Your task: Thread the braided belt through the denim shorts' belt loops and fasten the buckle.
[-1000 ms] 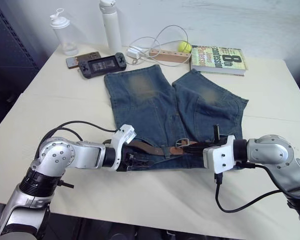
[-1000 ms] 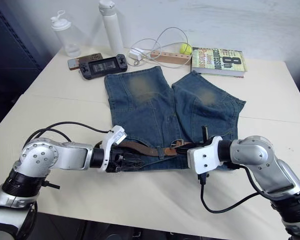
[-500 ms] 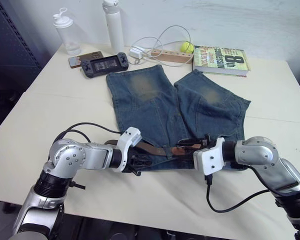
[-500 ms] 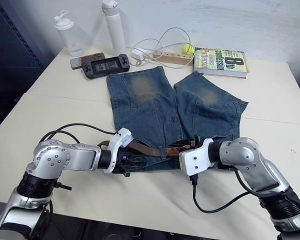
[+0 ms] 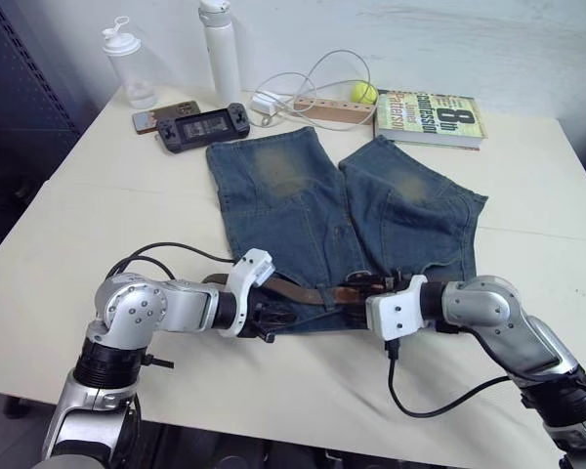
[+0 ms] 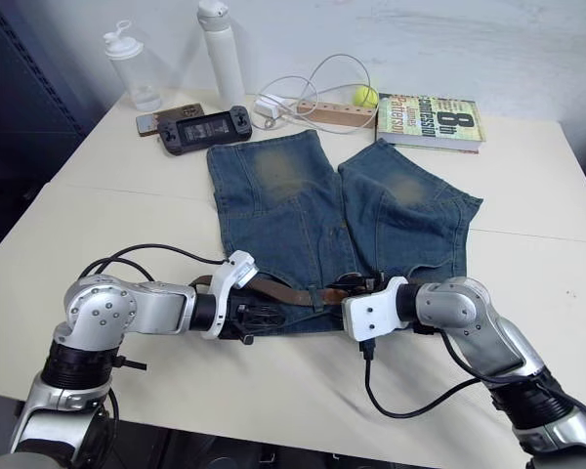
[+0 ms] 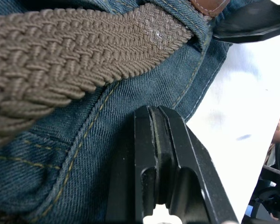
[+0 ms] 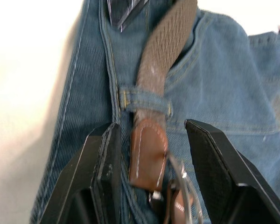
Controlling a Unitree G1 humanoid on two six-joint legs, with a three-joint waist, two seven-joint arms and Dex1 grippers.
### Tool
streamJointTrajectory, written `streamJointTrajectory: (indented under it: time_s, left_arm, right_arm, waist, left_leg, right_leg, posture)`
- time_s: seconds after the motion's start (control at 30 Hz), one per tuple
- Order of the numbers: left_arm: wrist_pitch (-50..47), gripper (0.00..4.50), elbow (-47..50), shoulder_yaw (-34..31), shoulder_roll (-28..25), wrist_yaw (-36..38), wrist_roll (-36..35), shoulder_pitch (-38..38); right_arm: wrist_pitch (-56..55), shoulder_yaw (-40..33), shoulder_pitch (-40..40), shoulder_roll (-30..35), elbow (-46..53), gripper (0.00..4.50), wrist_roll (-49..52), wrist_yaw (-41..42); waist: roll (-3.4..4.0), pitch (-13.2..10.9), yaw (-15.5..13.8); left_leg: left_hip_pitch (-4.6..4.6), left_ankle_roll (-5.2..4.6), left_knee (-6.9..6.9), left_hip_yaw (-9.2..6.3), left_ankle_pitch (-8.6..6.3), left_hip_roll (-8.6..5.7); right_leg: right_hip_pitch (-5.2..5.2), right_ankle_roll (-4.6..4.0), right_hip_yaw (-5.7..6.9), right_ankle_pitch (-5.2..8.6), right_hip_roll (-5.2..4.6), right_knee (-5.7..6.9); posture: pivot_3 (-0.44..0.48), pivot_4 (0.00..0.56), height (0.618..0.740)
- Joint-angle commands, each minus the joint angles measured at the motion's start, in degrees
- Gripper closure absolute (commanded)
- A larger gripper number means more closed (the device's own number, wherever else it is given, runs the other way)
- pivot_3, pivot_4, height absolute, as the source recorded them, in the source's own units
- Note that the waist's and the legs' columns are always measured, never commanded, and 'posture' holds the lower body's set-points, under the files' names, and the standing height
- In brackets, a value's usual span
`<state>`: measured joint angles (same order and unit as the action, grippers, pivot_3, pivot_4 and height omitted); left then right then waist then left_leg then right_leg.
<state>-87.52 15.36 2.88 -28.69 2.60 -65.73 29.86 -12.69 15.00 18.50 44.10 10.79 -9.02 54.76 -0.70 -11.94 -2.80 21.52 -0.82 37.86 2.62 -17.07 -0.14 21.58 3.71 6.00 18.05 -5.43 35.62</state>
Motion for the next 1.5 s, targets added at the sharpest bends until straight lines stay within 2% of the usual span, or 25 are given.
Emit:
streamJointTrajectory:
  time_s: [0.03, 0.07, 0.13, 0.2, 0.23, 0.3, 0.57, 0.83, 1.07, 1.37, 1.5]
  left_arm:
    - [-2.8, 4.5, 2.01, -0.61, 0.65, 0.46, 1.26, -1.31]
    - [-3.29, 4.5, 2.27, -0.87, 0.79, 0.63, 1.65, -1.61]
    - [-3.96, 4.5, 2.53, -1.36, 1.14, 0.92, 2.42, -1.99]
    - [-4.5, 4.5, 2.73, -1.78, 1.54, 1.25, 3.24, -2.12]
    - [-4.73, 4.5, 2.82, -1.94, 1.72, 1.44, 3.6, -2.13]
    - [-4.95, 4.5, 2.91, -2.1, 1.96, 1.9, 4.2, -2.11]
    - [-4.98, 4.5, 3.08, -2.13, 1.71, 3.86, 6.46, -2.73]
    - [-4.98, 4.5, 2.85, -1.55, 3.0, 5.42, 8.97, -2.69]
    - [-4.96, 4.5, 2.16, -0.27, 4.33, 7.74, 11.87, -1.51]
    - [-4.63, 4.5, 2.91, 0.31, 4.85, 10.02, 15.02, -3.2]
    - [-4.59, 4.5, 3.48, 0.86, 4.81, 10.98, 16.19, -4.05]
  right_arm:
    - [0.35, -1.71, -0.59, -1.54, 0.33, 2.15, 0.74, -2.7]
    - [1.55, -2.42, -0.92, -1.89, 0.56, 2.15, 2.03, -2.76]
    - [2.83, -3.29, -1.58, -1.89, 1.12, 2.66, 3.74, -2.28]
    - [2.86, -3.24, -2.07, -1.26, 0.83, 3.36, 3.05, -2.17]
    - [2.83, -3.16, -2.21, -1.11, 0.66, 3.86, 2.64, -2.18]
    - [0.37, -2.22, -1.85, -0.87, -0.46, 4.4, 0.14, -3.05]
    - [-5.7, -1.56, -0.6, -1.65, -2.02, 4.4, -3.52, -5.81]
    - [-24.67, -1.02, 3.58, 1.14, -1.66, 4.4, -9.69, -9.21]
    - [-34.7, -0.06, 11.7, 1.37, -10.12, 4.4, -19.12, -15.58]
    - [-40.49, -1.46, 16.26, 7.03, -21.18, 4.4, -16.47, -16.34]
    - [-40.89, -2.26, 17.17, 10.51, -26.75, 4.4, -9.48, -14.21]
  waist:
    - [0.0, 0.0, 0.03]
    - [0.0, 0.0, 0.05]
    - [0.0, 0.0, 0.1]
    - [0.0, 0.0, 0.09]
    - [0.0, 0.0, 0.09]
    - [0.0, 0.0, 0.12]
    - [0.0, 0.0, 0.22]
    - [0.0, 0.0, 0.8]
    - [0.0, 0.0, 1.09]
    - [-0.01, 0.01, 1.21]
    - [-0.01, 0.01, 1.22]
  left_leg:
    - [0.0, 0.0, 0.0, 0.0, 0.0, 0.0]
    - [0.0, 0.0, 0.0, 0.0, 0.0, 0.0]
    - [-0.01, 0.0, 0.0, 0.0, 0.0, 0.0]
    - [-0.01, 0.0, 0.01, 0.0, 0.0, 0.0]
    - [-0.01, 0.0, 0.01, 0.0, 0.0, 0.0]
    - [-0.02, 0.01, 0.01, 0.0, 0.0, 0.0]
    - [-0.03, 0.02, 0.02, 0.01, 0.0, 0.0]
    - [-0.05, 0.05, 0.02, 0.01, 0.01, 0.0]
    - [-0.05, 0.03, 0.09, 0.02, 0.03, -0.03]
    - [-0.06, -0.03, 0.15, 0.01, 0.06, -0.04]
    - [-0.08, -0.04, 0.15, 0.01, 0.06, -0.04]
  right_leg:
    - [0.0, 0.0, 0.0, 0.0, 0.0, 0.0]
    - [0.0, 0.0, 0.0, 0.0, 0.01, 0.0]
    - [0.0, 0.0, -0.01, 0.0, 0.0, 0.02]
    - [0.0, 0.0, -0.01, 0.0, 0.0, 0.02]
    - [0.0, 0.0, -0.01, 0.0, 0.0, 0.03]
    - [-0.01, 0.0, -0.01, 0.0, 0.01, 0.03]
    - [-0.01, 0.0, -0.01, 0.0, 0.01, 0.04]
    - [-0.01, 0.0, -0.02, 0.0, 0.01, 0.07]
    - [-0.03, 0.0, -0.03, 0.0, -0.01, 0.12]
    - [-0.09, 0.0, -0.03, 0.0, -0.02, 0.13]
    - [-0.1, 0.0, -0.03, 0.0, -0.03, 0.12]
  posture:
    - [0.0, 0.15, 0.708]
    - [0.0, 0.15, 0.708]
    - [0.0, 0.15, 0.708]
    - [0.0, 0.15, 0.708]
    - [0.0, 0.15, 0.708]
    - [0.0, 0.15, 0.708]
    - [0.0, 0.15, 0.708]
    - [0.0, 0.15, 0.708]
    - [0.0, 0.15, 0.708]
    - [0.0, 0.15, 0.708]
    - [0.0, 0.15, 0.708]
